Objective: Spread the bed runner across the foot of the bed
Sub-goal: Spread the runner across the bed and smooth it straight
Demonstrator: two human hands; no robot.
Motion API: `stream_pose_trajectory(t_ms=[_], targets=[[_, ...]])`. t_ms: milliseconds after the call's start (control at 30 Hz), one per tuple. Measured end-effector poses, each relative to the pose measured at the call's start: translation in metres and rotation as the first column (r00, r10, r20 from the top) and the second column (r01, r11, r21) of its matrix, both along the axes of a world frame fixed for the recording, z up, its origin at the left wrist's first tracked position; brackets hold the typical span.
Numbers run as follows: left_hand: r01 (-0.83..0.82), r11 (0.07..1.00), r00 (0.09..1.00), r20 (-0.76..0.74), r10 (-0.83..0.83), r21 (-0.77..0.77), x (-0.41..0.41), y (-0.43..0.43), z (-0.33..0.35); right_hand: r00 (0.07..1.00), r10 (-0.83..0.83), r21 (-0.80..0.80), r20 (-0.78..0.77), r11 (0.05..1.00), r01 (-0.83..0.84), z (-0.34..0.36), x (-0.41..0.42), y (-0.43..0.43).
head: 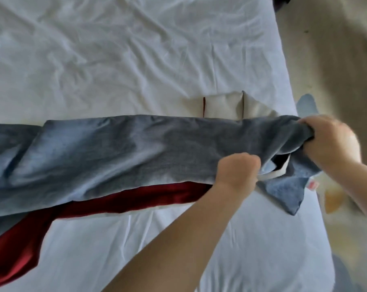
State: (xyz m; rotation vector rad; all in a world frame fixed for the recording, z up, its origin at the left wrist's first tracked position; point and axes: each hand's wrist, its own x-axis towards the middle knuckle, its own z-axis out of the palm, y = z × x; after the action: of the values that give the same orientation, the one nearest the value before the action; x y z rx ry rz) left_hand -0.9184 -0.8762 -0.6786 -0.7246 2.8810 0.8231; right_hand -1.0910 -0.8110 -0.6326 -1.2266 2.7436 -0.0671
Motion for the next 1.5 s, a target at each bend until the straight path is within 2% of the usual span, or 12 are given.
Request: stream_pose_trajectory(t_ms=[100,167,233,333,467,567,667,800,1100,1267,1400,1500], targets=[[0.012,0.999,0.997,-0.071,-0.008,0.045,0.02,-0.007,-0.005,0.997,0.053,0.025,0.06,0.998,-0.054,-0.01,0.023,-0.007],[-0.016,1.0,0.981,-0.191,0.019,0.018,0.043,-0.015,-0.005,0.982,0.179,-0.133,-0.063,0.973,-0.186,-0.016,0.045,-0.008],[-0.065,0.997,0.95,-0.307,0.048,-0.047,0.078,-0.024,-0.006,0.925,0.346,-0.289,-0.156,0.88,-0.378,-0.019,0.077,-0.006],[-0.062,0.992,0.965,-0.262,0.03,-0.113,0.141,-0.034,-0.011,0.779,0.627,-0.359,-0.014,0.724,-0.589,-0.026,0.131,0.001],[0.011,0.984,1.0,-0.016,-0.014,-0.179,0.218,-0.043,-0.031,0.633,0.758,-0.235,0.157,0.652,-0.721,-0.054,0.189,0.01],[0.013,0.978,0.995,0.1,0.008,-0.208,0.248,-0.049,-0.042,0.664,0.732,-0.146,0.153,0.681,-0.718,-0.075,0.217,0.003],[-0.036,0.966,0.991,0.115,0.067,-0.255,0.261,-0.052,-0.047,0.775,0.622,-0.117,0.112,0.782,-0.612,-0.086,0.234,-0.006],[-0.037,0.966,0.991,0.114,0.068,-0.256,0.264,-0.049,-0.039,0.839,0.533,-0.026,0.111,0.846,-0.533,-0.093,0.246,-0.003],[0.234,0.965,0.97,0.098,-0.223,-0.117,0.302,0.031,-0.036,0.77,0.619,0.123,0.156,0.761,-0.637,-0.068,0.267,0.084],[0.154,0.98,0.984,0.114,-0.14,-0.122,0.333,0.034,-0.038,0.812,0.576,0.203,0.096,0.787,-0.583,-0.062,0.287,0.102],[0.161,0.972,0.98,0.143,-0.137,-0.173,0.366,0.014,-0.033,0.852,0.521,0.135,0.049,0.842,-0.523,-0.066,0.32,0.081],[0.169,0.951,0.98,0.146,-0.135,-0.258,0.406,-0.008,-0.031,0.86,0.497,0.01,0.117,0.865,-0.502,-0.075,0.363,0.059]])
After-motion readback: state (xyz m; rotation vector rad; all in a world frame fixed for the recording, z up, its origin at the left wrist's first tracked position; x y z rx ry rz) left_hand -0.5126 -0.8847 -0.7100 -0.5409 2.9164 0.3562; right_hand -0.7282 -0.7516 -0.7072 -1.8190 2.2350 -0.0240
